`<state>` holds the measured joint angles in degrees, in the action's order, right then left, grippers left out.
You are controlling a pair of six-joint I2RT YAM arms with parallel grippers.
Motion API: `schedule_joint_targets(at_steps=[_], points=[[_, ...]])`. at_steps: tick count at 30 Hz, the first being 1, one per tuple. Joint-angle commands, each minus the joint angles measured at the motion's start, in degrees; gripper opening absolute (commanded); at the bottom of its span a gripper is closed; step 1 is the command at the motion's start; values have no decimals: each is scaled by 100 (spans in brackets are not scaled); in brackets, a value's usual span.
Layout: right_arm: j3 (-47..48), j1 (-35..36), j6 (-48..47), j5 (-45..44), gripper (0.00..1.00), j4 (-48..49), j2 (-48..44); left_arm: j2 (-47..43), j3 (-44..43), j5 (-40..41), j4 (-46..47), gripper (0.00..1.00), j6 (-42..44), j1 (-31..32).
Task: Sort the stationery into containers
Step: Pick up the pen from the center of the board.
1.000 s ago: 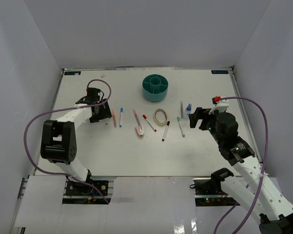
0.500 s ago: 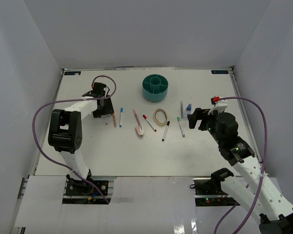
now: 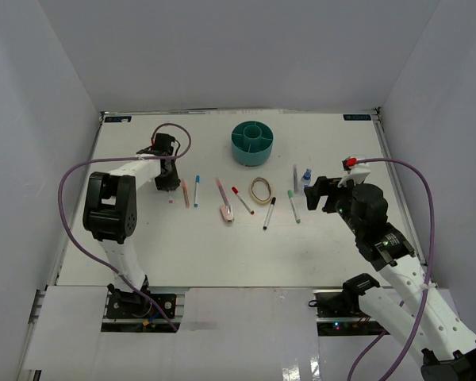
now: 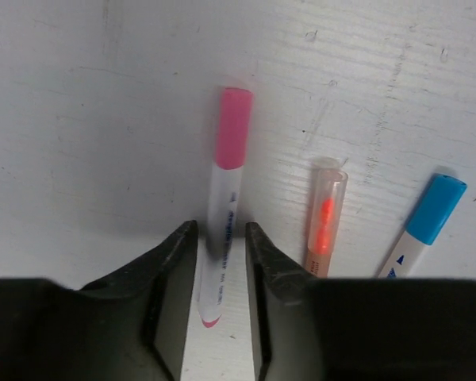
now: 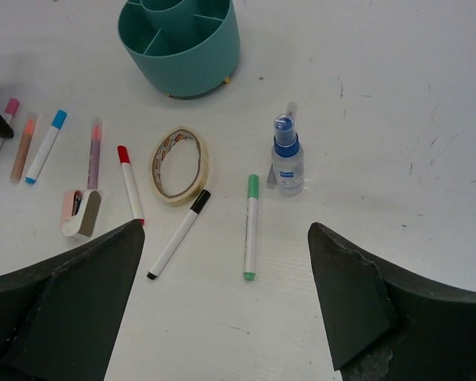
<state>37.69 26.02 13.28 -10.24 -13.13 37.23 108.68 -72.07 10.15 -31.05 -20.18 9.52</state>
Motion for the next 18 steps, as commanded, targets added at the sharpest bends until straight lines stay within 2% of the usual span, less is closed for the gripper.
schedule_joint_targets(at_steps=[1, 5, 10, 12, 18], points=[[1, 35, -114, 188, 90, 275, -23, 100, -132, -13, -33, 38, 67, -11], [98, 35, -132, 145, 90, 161, 56, 74, -79, -163, -33, 32, 164, -11], [335, 43, -141, 110, 90, -119, 345, -294, -52, -259, -7, 19, 252, -11], [484, 43, -317, 486, 90, -181, 468, -601, -44, -329, 37, 14, 278, -3], [774, 35, -632, 1506, 90, -278, 969, -1489, 185, -812, 353, 10, 471, 120]])
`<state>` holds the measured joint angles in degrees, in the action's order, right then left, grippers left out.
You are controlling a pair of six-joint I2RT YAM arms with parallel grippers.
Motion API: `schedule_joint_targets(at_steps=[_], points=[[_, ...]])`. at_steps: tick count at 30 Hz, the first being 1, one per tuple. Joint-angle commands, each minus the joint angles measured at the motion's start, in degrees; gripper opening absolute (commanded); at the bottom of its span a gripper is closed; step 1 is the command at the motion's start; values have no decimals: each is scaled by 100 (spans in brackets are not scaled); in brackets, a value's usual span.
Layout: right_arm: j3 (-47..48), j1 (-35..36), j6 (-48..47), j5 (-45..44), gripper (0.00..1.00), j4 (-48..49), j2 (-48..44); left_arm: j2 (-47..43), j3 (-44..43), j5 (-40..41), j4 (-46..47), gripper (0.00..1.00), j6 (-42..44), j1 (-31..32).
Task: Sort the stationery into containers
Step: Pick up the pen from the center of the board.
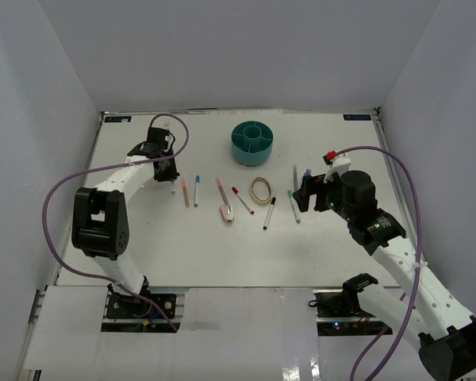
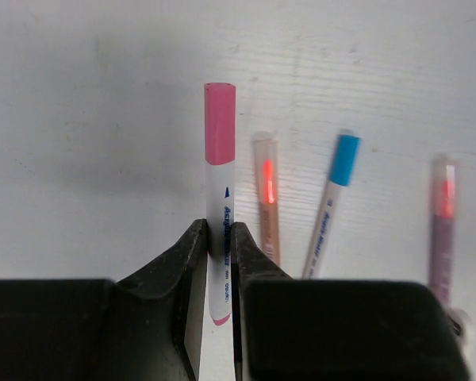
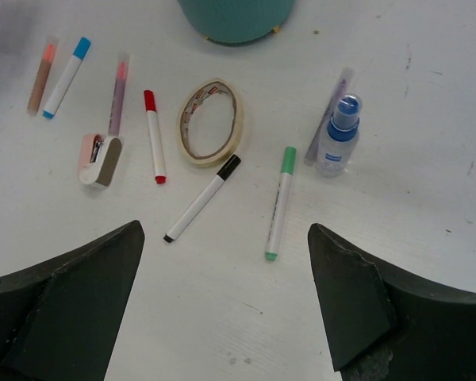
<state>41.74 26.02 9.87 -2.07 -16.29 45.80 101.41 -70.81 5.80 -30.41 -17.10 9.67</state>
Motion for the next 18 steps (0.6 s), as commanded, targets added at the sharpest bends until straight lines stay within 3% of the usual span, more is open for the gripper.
schedule_joint_targets(at_steps=[1, 10, 14, 18], points=[[475, 35, -232, 733, 90, -5, 148, -1015, 102, -465, 334, 10, 207, 149], [1328, 96, 180, 2657, 90, 442, 1026, -2344, 743, -1933, 1292, 11, 1411, 1686], [1880, 210, 515, 3010, 90, 741, 1640, -2897, 1007, -2513, 1809, 14, 1675, 2100], [2303, 403, 709, 3195, 92, 900, 2055, -3144, 1113, -2575, 1951, 15, 2008, 2416]])
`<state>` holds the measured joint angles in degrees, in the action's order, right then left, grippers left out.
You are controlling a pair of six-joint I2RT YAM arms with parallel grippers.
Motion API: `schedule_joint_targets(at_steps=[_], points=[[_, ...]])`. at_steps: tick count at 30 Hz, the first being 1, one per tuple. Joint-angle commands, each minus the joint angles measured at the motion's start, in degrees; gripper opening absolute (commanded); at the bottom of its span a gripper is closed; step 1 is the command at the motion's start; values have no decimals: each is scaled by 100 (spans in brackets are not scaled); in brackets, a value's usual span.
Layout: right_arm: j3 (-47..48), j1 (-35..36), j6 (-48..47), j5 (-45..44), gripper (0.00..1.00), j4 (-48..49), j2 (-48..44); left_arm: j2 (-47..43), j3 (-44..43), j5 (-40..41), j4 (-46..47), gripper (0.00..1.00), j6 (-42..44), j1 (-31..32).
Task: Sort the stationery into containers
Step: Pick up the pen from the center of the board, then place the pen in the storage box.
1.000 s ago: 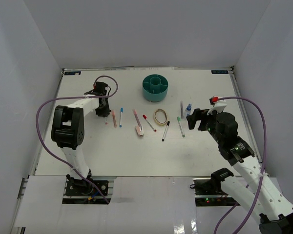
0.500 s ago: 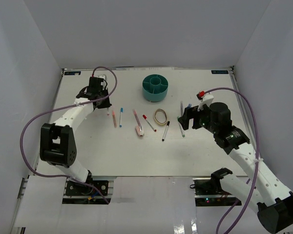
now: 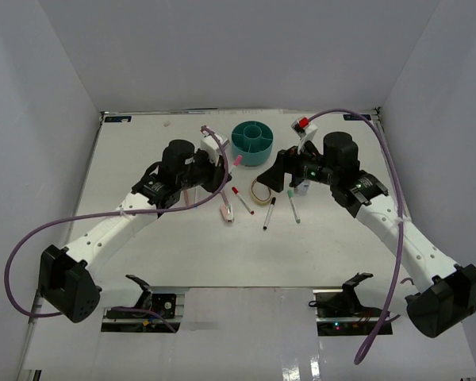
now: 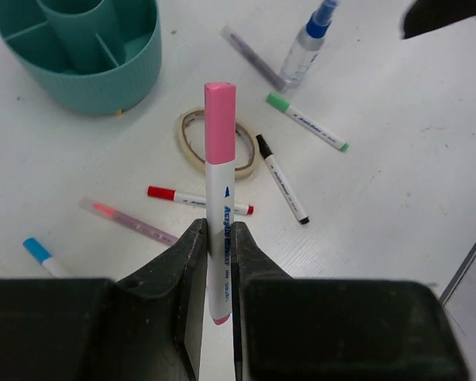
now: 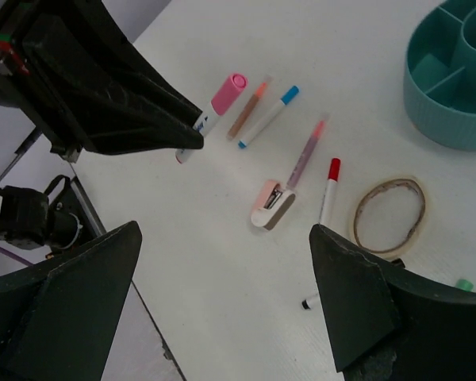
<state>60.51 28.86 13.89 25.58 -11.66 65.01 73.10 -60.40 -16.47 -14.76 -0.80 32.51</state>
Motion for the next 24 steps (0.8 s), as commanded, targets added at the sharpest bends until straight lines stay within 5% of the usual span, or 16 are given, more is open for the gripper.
schedule_joint_targets(at_steps=[1, 7, 24], points=[[461, 128, 351, 439, 93, 567, 195, -357, 90, -374, 395, 16, 413, 176], [857, 295, 676, 553, 100, 885, 740, -621, 257, -533, 545, 17, 589, 387], [1226, 629, 773, 729, 48, 981, 1602, -806, 696, -585, 1072, 18, 511, 423]])
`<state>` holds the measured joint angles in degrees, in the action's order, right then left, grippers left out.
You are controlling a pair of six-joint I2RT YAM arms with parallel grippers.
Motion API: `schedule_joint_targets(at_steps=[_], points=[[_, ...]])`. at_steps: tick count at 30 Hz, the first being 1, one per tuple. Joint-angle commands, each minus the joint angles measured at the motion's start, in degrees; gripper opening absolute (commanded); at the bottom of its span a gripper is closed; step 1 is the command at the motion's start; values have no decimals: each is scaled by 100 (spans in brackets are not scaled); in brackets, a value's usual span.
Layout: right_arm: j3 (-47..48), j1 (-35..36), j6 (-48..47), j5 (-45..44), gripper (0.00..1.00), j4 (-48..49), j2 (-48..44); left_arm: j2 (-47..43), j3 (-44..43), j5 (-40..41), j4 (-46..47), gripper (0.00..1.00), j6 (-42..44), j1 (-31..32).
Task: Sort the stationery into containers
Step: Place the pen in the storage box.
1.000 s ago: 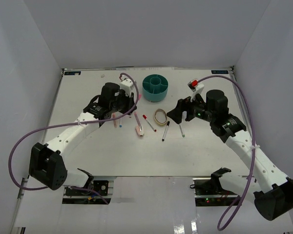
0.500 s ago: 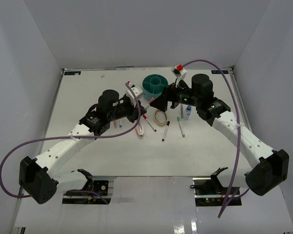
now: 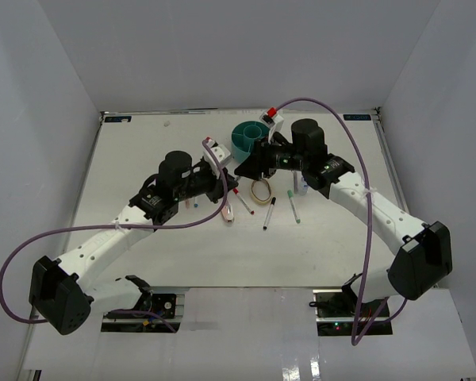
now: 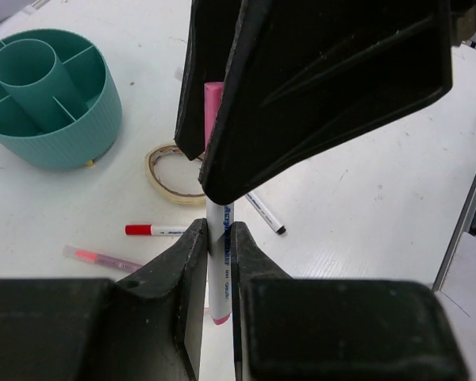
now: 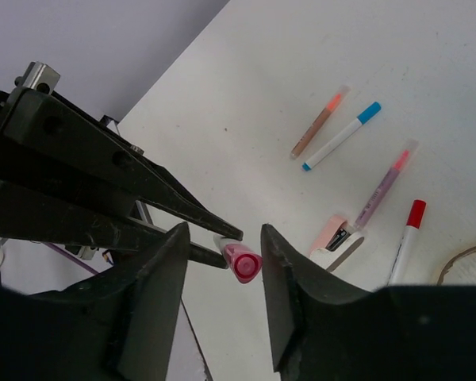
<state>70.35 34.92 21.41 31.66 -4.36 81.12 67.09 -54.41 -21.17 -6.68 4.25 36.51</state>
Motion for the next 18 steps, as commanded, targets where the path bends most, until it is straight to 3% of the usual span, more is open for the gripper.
schedule_joint_targets(at_steps=[1, 5, 8, 10, 13, 14, 17, 18], points=[[234, 24, 13, 130, 45, 251, -9, -196, 106, -142, 290, 18, -12, 23], [199, 33, -49, 69, 18, 199, -9, -135, 150, -81, 307, 18, -47, 23], [172, 33, -102, -10, 9, 129, 9, -117, 177, 51, 334, 19, -65, 23], [164, 33, -181, -125, 8, 85, 26, -108, 185, 130, 351, 21, -91, 23], [216, 24, -409, -572, 8, -99, 44, -56, 194, 454, 343, 49, -222, 23], [251, 15, -505, -747, 8, -257, 44, -30, 177, 595, 308, 68, -266, 23], [523, -29, -927, -1861, 8, -652, 123, 128, 63, 1289, 114, 90, -564, 5], [620, -64, -1041, -2100, 8, -767, 158, 181, 45, 1508, 62, 93, -653, 5]])
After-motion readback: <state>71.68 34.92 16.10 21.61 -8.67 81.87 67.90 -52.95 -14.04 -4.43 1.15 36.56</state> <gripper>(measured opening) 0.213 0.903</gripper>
